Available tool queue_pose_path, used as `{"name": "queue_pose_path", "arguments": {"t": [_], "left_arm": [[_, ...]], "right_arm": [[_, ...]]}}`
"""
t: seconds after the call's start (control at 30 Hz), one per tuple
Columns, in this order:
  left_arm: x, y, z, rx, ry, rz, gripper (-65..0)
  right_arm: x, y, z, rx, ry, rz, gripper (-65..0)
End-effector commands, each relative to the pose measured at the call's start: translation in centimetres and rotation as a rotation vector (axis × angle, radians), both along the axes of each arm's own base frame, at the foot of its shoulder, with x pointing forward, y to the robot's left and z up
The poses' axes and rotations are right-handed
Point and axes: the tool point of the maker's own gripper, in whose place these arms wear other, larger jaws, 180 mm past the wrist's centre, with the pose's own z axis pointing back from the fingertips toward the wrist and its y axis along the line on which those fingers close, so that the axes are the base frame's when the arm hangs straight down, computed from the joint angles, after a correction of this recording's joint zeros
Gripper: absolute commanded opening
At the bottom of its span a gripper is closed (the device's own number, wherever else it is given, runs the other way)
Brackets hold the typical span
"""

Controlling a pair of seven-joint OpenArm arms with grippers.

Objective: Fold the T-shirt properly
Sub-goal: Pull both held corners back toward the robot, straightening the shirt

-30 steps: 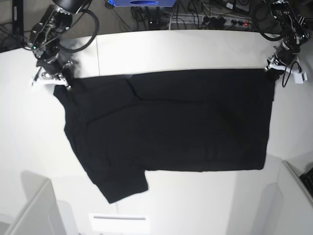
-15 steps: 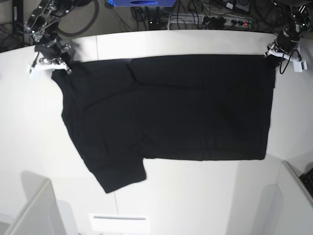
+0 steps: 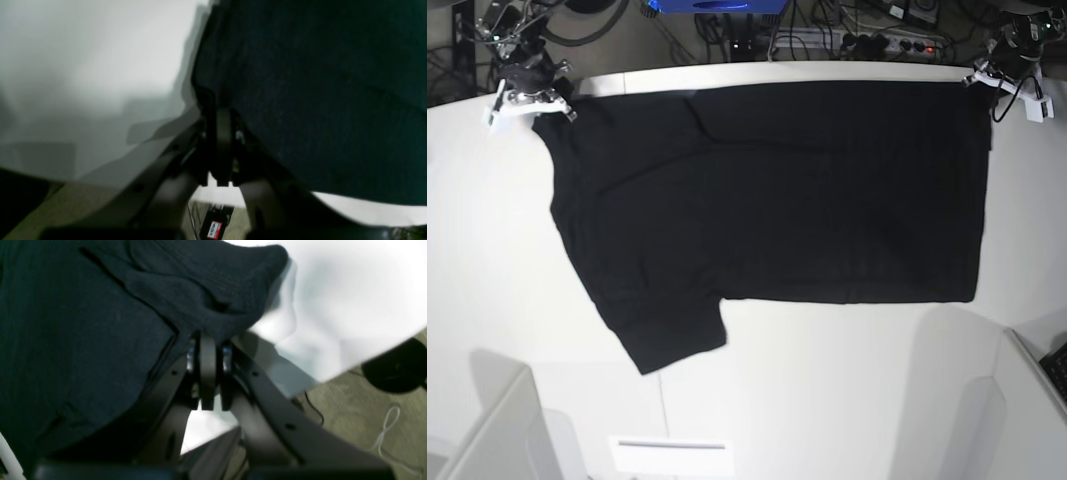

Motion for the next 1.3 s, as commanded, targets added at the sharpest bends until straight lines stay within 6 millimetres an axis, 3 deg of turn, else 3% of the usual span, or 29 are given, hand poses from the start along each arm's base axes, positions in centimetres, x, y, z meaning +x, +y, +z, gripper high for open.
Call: {"name": "queue_pose_path", "arguments": {"t": [0.0,0.37,0.83,0.87,0.93,1.0,1.03,1.1,1.17,1.27], "left_arm": [[0.0,0.6,0.7,0.017,-0.015,-0.001,-65.0],[-0.4,0.6,0.6,0.018,-0.004,-0.001,-65.0],[-0.6,0.8,0.6,0.018,-0.001,0.004,-65.0],[-0.7,1.2,0.7,0.024,-0.002,0.015,-63.2],[-1.2,2.2,1.2,0.039,-0.017,0.062,-44.8],[-1.6,3.2,1.8,0.055,-0.035,0.106,-31.4],[-1.8,3.9,2.3,0.069,-0.044,0.123,-26.0],[-2.0,4.8,2.8,0.085,-0.054,0.148,-20.7],[-2.1,5.7,3.4,0.106,-0.064,0.168,-20.2],[-2.7,7.3,4.5,0.139,-0.08,0.209,-20.1]], "right_arm": [[0.2,-0.6,0.8,-0.02,-0.024,-0.002,-65.0],[-2.4,-0.2,0.0,-0.009,0.04,-0.002,-65.0],[-2.3,-0.3,0.4,-0.021,0.032,0.003,-65.0],[-2.3,-0.3,0.4,-0.021,0.032,0.003,-60.6],[-2.3,-0.3,0.5,-0.021,0.032,0.003,-44.3],[-2.4,-0.4,0.5,-0.024,0.03,0.0,-32.7],[-2.4,-0.4,0.5,-0.025,0.031,0.0,-30.2],[-2.7,-0.4,0.4,-0.023,0.034,-0.002,-30.9],[-3.3,-0.7,0.6,-0.001,0.025,-0.029,-31.1],[-4.1,-2.9,1.9,-0.017,-0.001,-0.106,-31.1]]}}
